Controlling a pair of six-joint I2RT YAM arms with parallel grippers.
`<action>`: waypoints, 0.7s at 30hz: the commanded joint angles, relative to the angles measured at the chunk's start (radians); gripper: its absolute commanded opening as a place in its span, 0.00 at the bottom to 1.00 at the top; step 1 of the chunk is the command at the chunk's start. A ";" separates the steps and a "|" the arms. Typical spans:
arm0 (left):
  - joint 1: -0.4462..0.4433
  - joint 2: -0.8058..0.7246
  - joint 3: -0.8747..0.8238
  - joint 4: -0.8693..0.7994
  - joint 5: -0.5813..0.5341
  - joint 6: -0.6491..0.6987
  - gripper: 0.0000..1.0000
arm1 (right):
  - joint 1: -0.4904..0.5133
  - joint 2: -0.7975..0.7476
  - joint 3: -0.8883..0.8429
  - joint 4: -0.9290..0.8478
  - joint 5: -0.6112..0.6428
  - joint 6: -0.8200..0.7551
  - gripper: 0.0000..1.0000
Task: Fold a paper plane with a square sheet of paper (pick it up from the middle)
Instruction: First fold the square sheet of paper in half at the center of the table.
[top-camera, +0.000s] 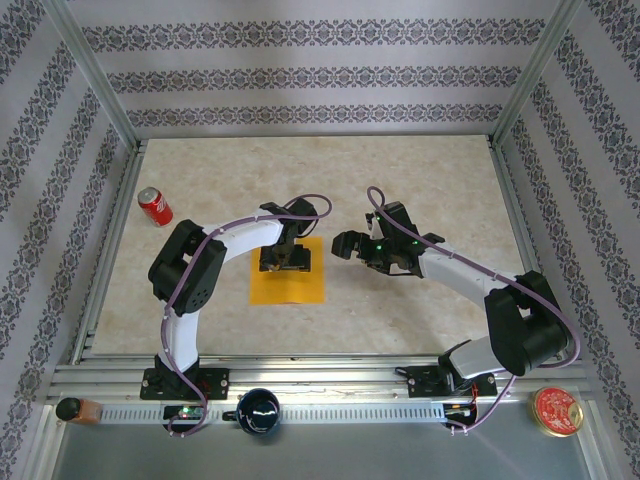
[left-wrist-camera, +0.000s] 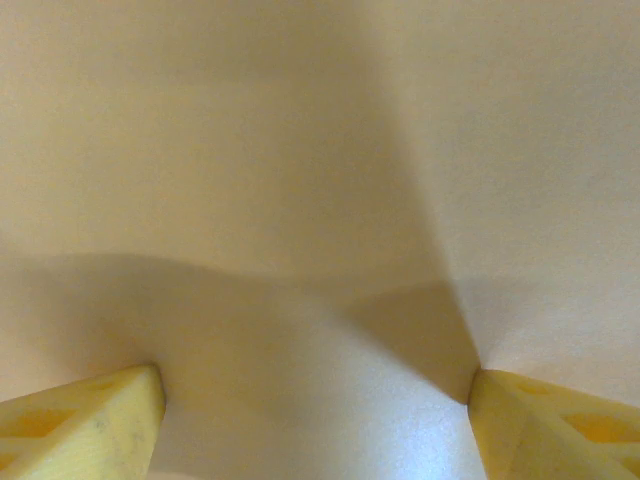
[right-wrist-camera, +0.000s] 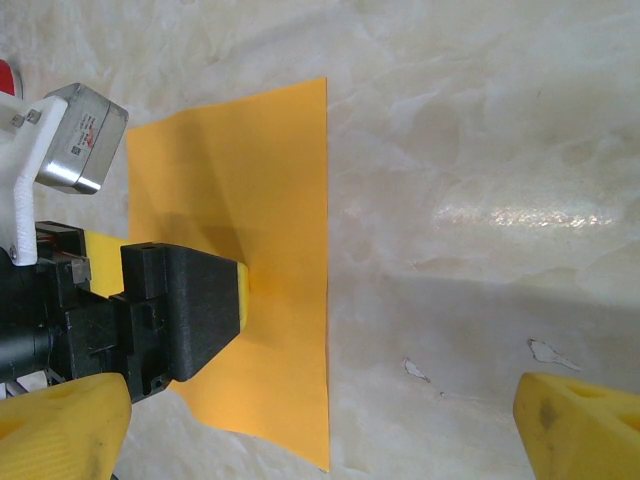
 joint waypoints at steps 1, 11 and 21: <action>0.011 0.032 -0.040 0.027 0.007 -0.014 0.76 | 0.011 0.006 0.023 -0.002 0.009 0.016 0.98; 0.009 -0.054 -0.067 0.104 0.026 -0.014 0.44 | 0.010 -0.058 -0.005 -0.005 0.073 0.022 0.98; 0.007 -0.180 -0.131 0.264 0.135 -0.039 0.33 | -0.011 -0.139 -0.053 -0.012 0.166 0.065 0.98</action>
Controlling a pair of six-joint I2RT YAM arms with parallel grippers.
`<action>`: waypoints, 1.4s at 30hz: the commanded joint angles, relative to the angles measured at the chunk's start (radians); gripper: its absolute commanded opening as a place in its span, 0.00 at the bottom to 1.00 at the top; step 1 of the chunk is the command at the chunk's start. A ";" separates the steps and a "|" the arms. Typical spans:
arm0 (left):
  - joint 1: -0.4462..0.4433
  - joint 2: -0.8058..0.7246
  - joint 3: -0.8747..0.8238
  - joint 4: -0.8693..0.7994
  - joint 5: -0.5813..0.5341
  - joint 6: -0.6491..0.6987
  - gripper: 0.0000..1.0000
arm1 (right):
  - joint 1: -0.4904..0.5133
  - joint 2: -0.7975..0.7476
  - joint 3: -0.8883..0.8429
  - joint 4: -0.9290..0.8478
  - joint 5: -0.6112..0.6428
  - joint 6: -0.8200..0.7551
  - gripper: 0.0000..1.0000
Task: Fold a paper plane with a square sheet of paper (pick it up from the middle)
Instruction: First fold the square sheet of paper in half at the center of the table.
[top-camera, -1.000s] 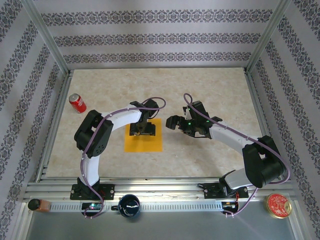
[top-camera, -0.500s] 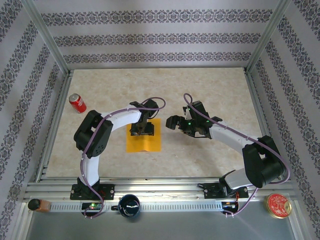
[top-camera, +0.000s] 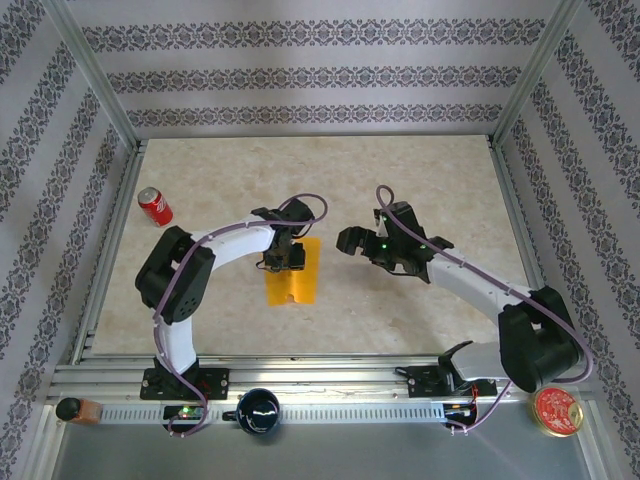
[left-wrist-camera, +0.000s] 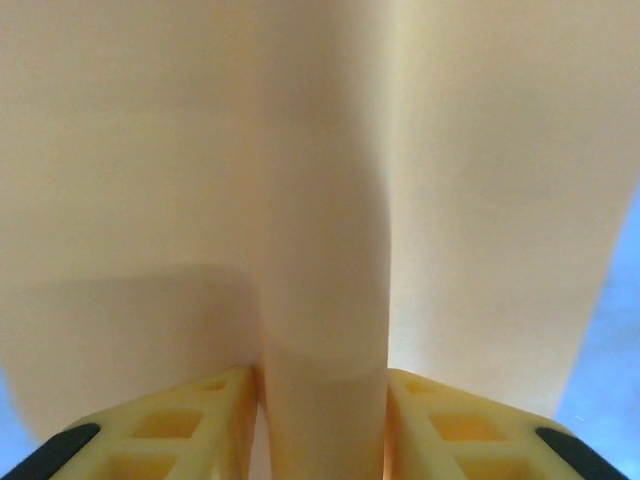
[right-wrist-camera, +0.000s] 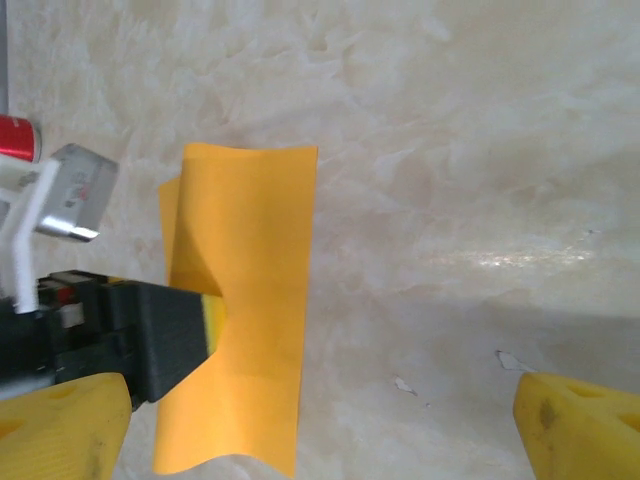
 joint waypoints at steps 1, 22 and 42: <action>0.007 -0.074 -0.032 0.137 0.098 -0.027 0.32 | -0.016 -0.045 -0.031 -0.012 0.071 0.040 0.98; -0.003 -0.069 -0.282 0.921 0.481 -0.446 0.34 | -0.206 -0.267 -0.229 0.191 -0.075 0.086 0.98; 0.000 -0.021 -0.285 0.700 0.355 -0.308 0.36 | -0.161 -0.052 -0.192 0.322 -0.251 0.122 0.91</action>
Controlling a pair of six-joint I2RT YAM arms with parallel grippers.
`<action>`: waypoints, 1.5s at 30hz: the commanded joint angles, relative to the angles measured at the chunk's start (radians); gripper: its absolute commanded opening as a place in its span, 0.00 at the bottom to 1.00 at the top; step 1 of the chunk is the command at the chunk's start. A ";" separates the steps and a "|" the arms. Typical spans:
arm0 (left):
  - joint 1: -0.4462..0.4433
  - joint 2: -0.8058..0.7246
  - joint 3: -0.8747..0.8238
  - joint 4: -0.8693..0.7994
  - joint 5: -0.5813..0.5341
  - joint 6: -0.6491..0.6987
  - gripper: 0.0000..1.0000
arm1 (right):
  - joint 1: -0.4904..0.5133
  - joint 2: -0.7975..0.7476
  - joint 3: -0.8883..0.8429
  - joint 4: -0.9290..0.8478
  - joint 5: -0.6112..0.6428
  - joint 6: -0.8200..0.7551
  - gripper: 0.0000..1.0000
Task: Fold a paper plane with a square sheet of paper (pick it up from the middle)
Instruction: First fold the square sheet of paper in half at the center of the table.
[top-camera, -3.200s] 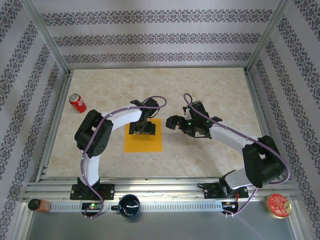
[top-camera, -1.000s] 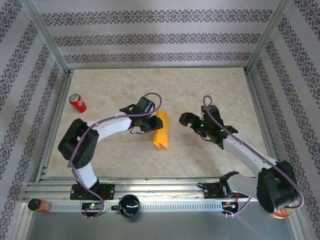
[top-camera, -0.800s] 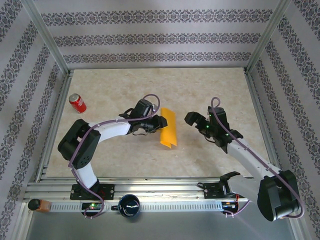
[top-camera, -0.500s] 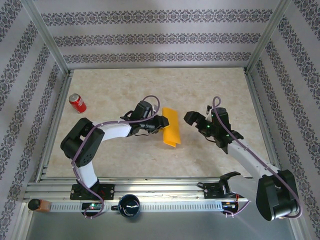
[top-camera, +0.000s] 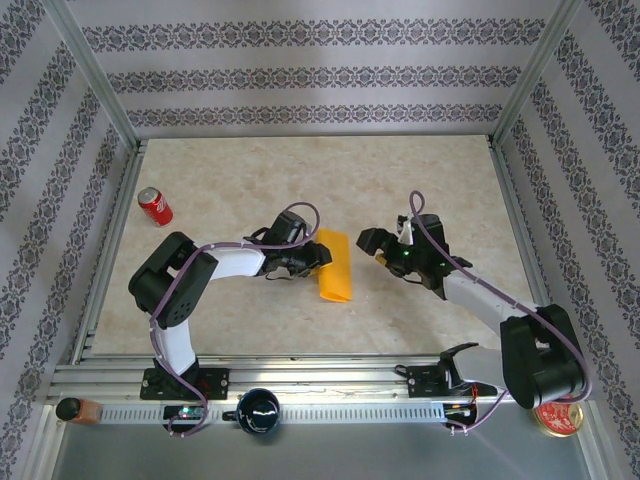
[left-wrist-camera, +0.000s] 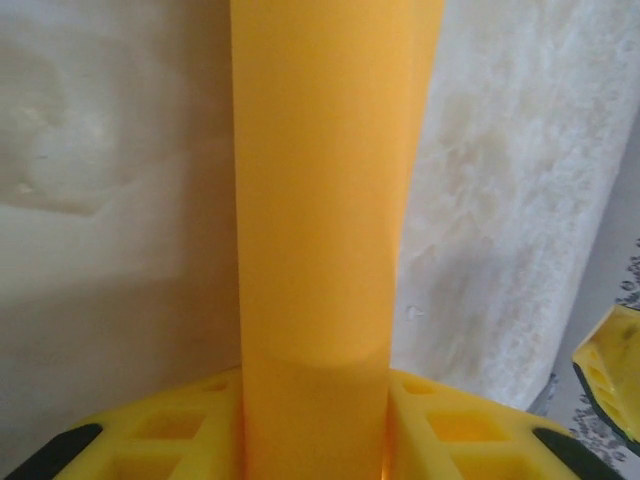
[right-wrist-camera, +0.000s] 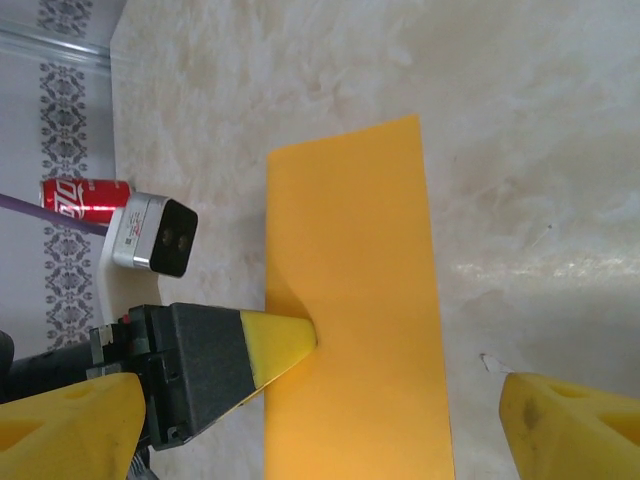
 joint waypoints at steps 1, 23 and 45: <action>0.001 0.002 0.027 -0.088 -0.044 0.063 0.38 | 0.016 0.026 0.032 0.039 -0.035 0.006 0.91; 0.003 -0.040 0.124 -0.406 -0.206 0.235 0.58 | 0.061 0.101 0.070 0.046 -0.042 0.012 0.86; 0.006 0.017 0.228 -0.621 -0.276 0.398 0.56 | 0.084 0.161 0.067 0.068 -0.045 0.014 0.76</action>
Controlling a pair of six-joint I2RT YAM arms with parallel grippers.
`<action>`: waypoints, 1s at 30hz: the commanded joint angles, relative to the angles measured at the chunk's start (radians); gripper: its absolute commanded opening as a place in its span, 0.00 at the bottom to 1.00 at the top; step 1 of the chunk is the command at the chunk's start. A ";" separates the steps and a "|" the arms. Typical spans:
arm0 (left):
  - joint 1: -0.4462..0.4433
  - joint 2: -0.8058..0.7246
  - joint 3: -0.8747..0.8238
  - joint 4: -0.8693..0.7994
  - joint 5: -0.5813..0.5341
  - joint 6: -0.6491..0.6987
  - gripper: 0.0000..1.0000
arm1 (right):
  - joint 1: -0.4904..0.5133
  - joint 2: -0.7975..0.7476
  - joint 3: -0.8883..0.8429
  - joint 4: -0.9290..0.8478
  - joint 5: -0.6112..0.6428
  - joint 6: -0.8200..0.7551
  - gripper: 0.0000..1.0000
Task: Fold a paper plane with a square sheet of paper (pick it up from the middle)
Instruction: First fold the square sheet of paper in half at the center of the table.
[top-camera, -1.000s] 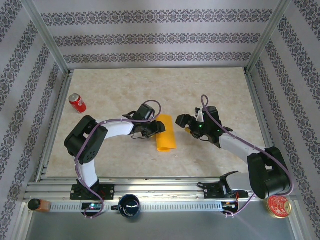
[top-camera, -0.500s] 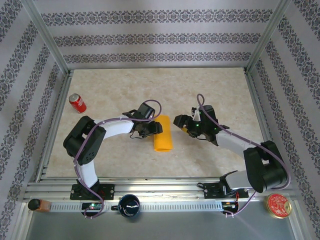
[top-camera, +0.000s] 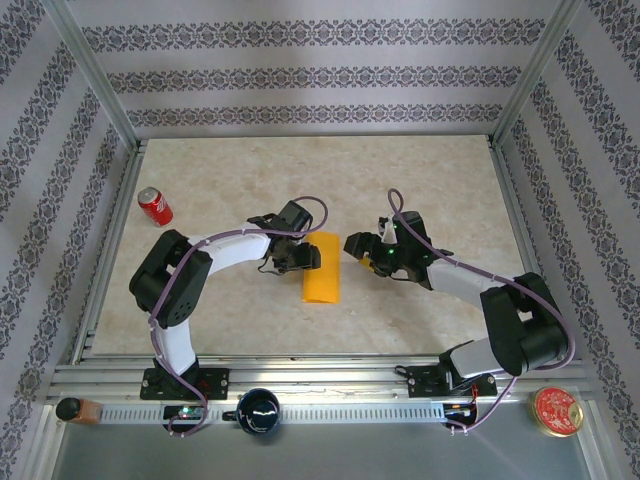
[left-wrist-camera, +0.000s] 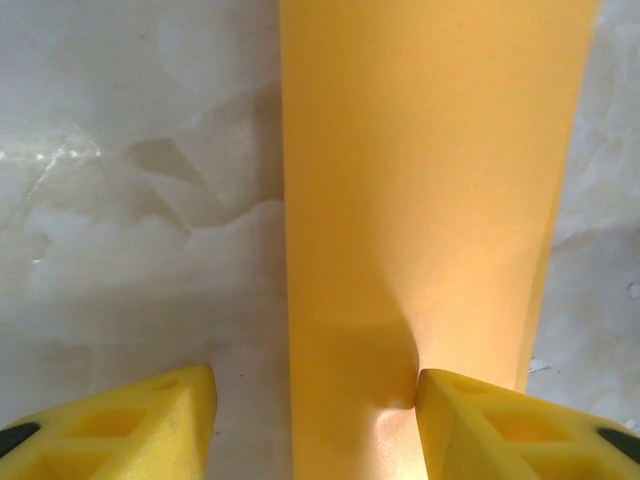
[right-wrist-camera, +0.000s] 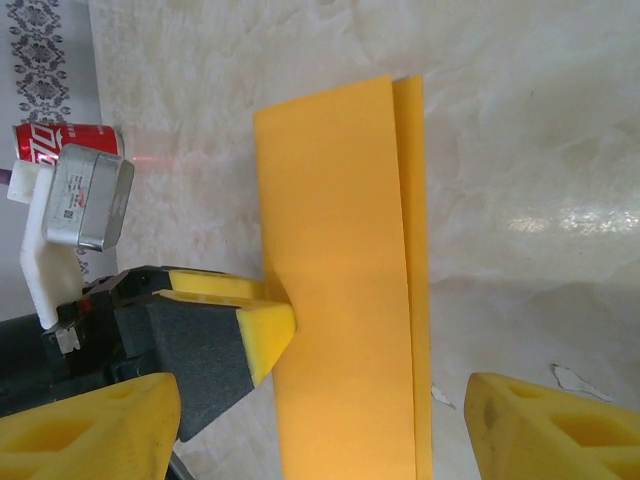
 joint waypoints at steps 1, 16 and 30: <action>0.007 0.014 0.013 -0.067 -0.030 0.037 0.55 | 0.012 -0.010 0.001 0.018 0.004 -0.001 0.76; 0.008 0.049 0.010 -0.007 0.022 -0.040 0.57 | 0.012 -0.036 -0.022 0.016 0.031 0.007 0.77; 0.007 0.079 0.028 0.013 0.063 -0.032 0.59 | 0.013 -0.014 -0.015 0.020 0.029 0.006 0.77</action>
